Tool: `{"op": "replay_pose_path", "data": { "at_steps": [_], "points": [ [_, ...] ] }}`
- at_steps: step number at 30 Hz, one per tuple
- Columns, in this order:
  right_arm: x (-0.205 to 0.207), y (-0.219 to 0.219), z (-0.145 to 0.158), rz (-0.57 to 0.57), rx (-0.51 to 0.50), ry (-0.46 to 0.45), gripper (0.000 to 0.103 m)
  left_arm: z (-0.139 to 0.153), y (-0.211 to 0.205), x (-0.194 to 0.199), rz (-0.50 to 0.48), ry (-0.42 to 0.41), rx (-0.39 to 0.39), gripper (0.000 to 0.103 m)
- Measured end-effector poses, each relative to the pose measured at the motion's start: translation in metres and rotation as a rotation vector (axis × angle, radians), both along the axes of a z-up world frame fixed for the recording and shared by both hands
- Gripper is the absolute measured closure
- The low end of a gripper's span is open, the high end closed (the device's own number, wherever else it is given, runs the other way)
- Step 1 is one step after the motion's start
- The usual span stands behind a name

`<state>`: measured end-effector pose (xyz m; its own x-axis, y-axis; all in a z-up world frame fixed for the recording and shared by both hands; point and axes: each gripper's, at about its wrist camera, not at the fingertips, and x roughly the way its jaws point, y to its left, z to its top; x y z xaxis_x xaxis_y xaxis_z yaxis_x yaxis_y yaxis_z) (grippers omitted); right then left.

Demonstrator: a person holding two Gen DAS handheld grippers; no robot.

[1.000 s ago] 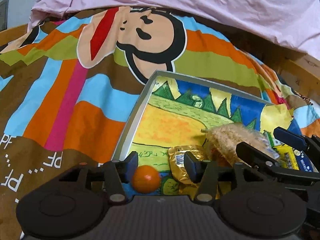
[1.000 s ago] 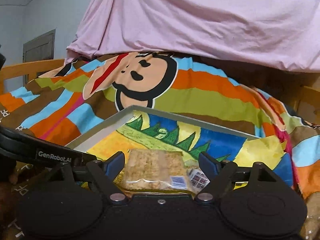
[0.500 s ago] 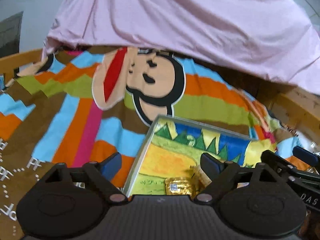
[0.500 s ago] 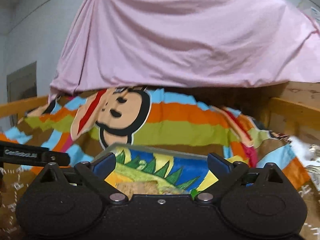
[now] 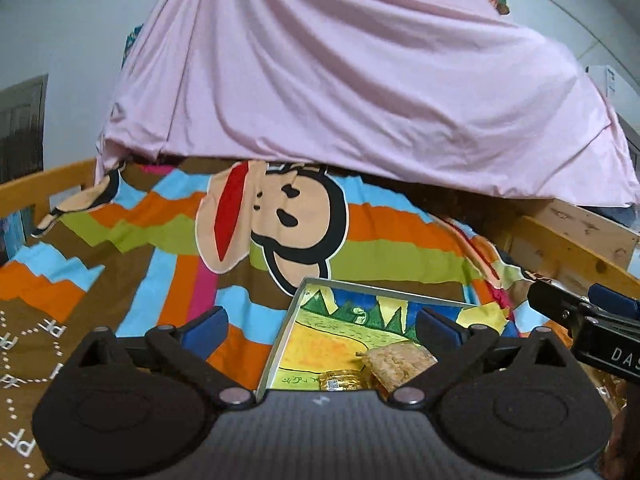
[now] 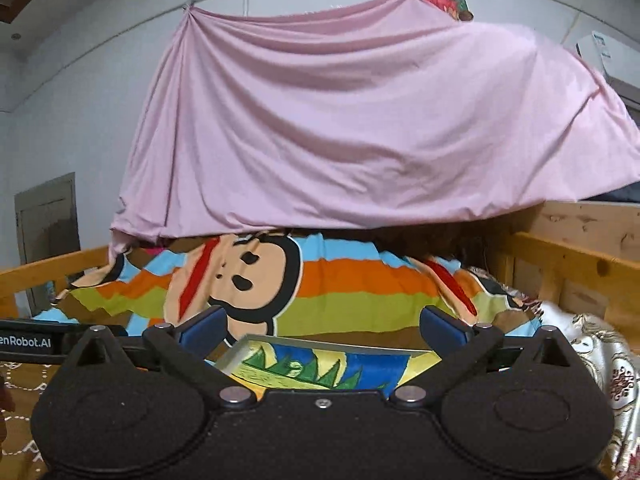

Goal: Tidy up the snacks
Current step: 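Raise both open tools away from the tray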

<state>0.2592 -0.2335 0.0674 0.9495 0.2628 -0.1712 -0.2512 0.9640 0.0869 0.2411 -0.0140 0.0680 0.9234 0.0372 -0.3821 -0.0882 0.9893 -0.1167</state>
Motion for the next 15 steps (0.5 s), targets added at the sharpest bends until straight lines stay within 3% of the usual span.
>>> {"op": "replay_pose_path", "data": {
  "at_steps": [15],
  "points": [
    [-0.094, 0.000, 0.012, 0.013, -0.035, -0.067, 0.001, 0.012, -0.005, -0.079, -0.020, -0.043, 0.035, 0.001]
  ]
}}
